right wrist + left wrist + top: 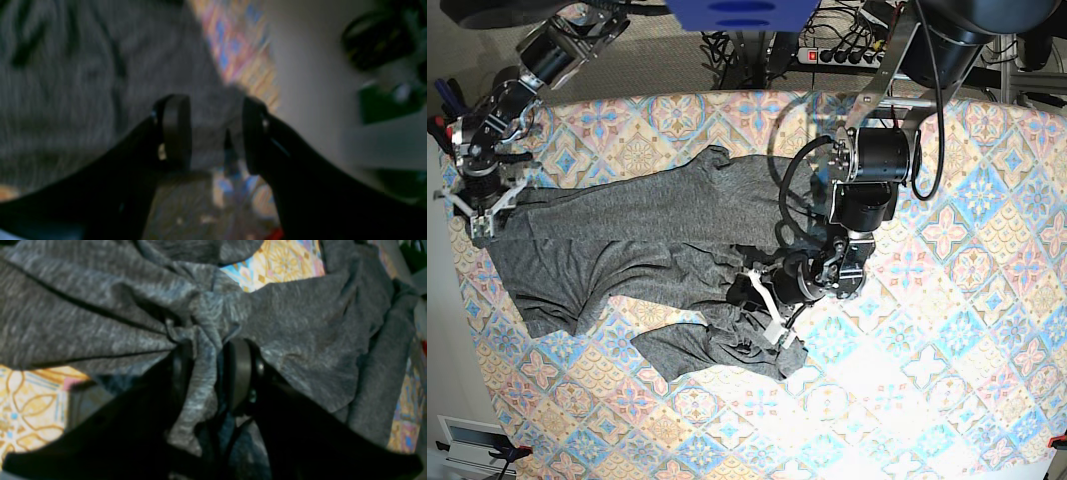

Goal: Layout the t-shirt on the table in an organized manner, then fold the t-shirt properly
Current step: 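Drag the grasped hem fabric with the left gripper toward the collar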

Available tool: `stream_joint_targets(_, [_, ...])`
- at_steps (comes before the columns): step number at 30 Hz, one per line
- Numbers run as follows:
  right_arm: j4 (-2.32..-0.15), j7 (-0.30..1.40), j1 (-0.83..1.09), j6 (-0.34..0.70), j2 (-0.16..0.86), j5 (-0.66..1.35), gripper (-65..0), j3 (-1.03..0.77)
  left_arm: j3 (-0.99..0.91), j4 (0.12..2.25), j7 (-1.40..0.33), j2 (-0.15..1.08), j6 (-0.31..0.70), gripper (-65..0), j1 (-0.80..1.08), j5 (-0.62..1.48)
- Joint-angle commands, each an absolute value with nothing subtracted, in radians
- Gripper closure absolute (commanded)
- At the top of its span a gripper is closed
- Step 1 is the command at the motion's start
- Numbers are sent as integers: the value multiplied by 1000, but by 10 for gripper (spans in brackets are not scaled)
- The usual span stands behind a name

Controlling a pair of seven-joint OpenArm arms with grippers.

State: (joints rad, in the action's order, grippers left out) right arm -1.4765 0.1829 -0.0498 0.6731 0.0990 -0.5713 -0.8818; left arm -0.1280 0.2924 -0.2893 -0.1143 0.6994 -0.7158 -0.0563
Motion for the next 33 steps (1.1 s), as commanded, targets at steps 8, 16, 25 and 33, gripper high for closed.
stream_joint_targets(8, [-1501,268,-65,664,134,-555,-397,-883,-127,332,-309,-122,698,-428,-771,-68])
stream_joint_targets(16, [-1501,249,-64,670,188,-688,-385,-883,-125,869,-558,-157,698,-471,-656,-65])
stream_joint_targets(25, [-1501,398,-110,698,174,-581,-385,-1104,-24,1264,-740,-148,698,-471,-495,-79])
stream_joint_targets(33, [-1503,694,-170,698,170,-464,-385,-1129,91,1517,-748,-102,698,-471,-318,-82])
